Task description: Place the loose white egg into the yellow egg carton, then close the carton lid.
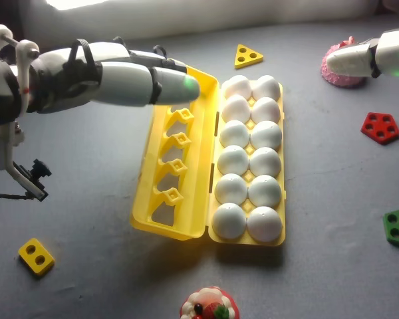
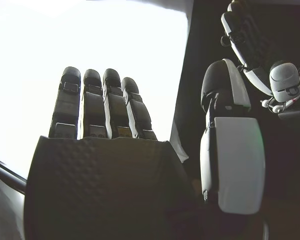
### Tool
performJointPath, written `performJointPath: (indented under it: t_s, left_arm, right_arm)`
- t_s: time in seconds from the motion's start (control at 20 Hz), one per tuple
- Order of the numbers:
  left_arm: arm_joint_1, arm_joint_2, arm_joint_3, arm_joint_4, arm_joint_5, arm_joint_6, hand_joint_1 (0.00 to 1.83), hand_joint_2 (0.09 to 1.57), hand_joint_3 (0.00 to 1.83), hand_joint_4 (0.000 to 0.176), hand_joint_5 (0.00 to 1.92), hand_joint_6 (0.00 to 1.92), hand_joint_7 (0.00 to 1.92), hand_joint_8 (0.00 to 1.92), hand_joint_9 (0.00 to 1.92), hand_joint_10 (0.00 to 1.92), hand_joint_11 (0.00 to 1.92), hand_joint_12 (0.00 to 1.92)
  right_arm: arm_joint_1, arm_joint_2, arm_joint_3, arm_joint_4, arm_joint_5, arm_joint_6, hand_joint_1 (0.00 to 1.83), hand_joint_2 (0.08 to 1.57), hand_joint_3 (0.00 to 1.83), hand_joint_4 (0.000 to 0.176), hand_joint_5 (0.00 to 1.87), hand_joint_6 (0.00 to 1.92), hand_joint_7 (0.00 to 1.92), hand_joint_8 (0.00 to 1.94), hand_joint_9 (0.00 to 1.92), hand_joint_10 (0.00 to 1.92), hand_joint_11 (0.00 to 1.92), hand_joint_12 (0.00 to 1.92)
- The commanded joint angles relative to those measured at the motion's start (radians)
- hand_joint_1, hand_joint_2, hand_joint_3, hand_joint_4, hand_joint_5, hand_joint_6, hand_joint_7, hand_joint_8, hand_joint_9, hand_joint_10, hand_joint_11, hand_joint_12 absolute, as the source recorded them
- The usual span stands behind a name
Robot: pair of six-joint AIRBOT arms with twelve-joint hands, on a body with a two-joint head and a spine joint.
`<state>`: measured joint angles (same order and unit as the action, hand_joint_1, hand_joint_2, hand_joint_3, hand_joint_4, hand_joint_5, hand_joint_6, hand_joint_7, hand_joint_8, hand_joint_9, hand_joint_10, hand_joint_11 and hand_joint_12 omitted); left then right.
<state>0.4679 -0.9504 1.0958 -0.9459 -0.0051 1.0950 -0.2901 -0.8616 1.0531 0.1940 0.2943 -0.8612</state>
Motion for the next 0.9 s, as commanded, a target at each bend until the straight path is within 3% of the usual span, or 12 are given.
performJointPath:
  t_s: [0.0,0.25,0.45,0.65,0.75,0.85]
  left_arm:
    - [0.006,-0.001,0.004,-0.006,-0.075,-0.037,0.23,1.16,0.0,0.0,0.16,0.0,0.22,0.0,0.2,0.0,0.0,0.6]
    - [0.047,0.022,-0.019,-0.007,-0.102,-0.203,0.27,1.17,0.0,0.0,0.2,0.01,0.25,0.0,0.22,0.0,0.0,0.6]
    - [0.044,0.038,-0.038,-0.007,-0.112,-0.254,0.24,1.16,0.0,0.0,0.18,0.01,0.23,0.0,0.21,0.0,0.0,0.56]
    - [0.045,0.045,-0.034,-0.007,-0.046,-0.25,0.25,1.16,0.0,0.0,0.19,0.0,0.23,0.0,0.21,0.0,0.0,0.6]
    - [0.042,0.044,-0.032,-0.007,-0.043,-0.173,0.24,1.17,0.0,0.0,0.19,0.0,0.23,0.0,0.22,0.0,0.0,0.6]
    - [0.022,0.044,-0.026,-0.007,-0.081,0.001,0.23,1.17,0.0,0.0,0.17,0.0,0.22,0.0,0.21,0.0,0.0,0.58]
  right_arm:
    - [0.017,0.007,-0.002,0.001,0.127,0.005,0.64,1.11,0.0,0.0,0.08,0.02,0.08,0.0,0.03,0.01,0.0,0.0]
    - [0.017,0.008,-0.007,0.001,0.127,0.005,0.62,1.11,0.0,0.0,0.08,0.02,0.09,0.0,0.03,0.01,0.0,0.0]
    - [0.017,0.009,-0.007,0.001,0.127,0.005,0.65,1.11,0.0,0.0,0.08,0.01,0.1,0.0,0.02,0.0,0.0,0.0]
    - [0.018,0.009,-0.007,0.001,0.127,0.005,0.66,1.11,0.0,0.0,0.07,0.01,0.09,0.01,0.02,0.0,0.0,0.0]
    - [0.018,0.009,-0.008,0.001,0.127,0.005,0.67,1.11,0.0,0.0,0.07,0.01,0.1,0.01,0.02,0.0,0.0,0.0]
    - [0.018,0.009,-0.009,0.001,0.127,0.005,0.64,1.12,0.0,0.0,0.05,0.0,0.06,0.0,0.01,0.0,0.0,0.0]
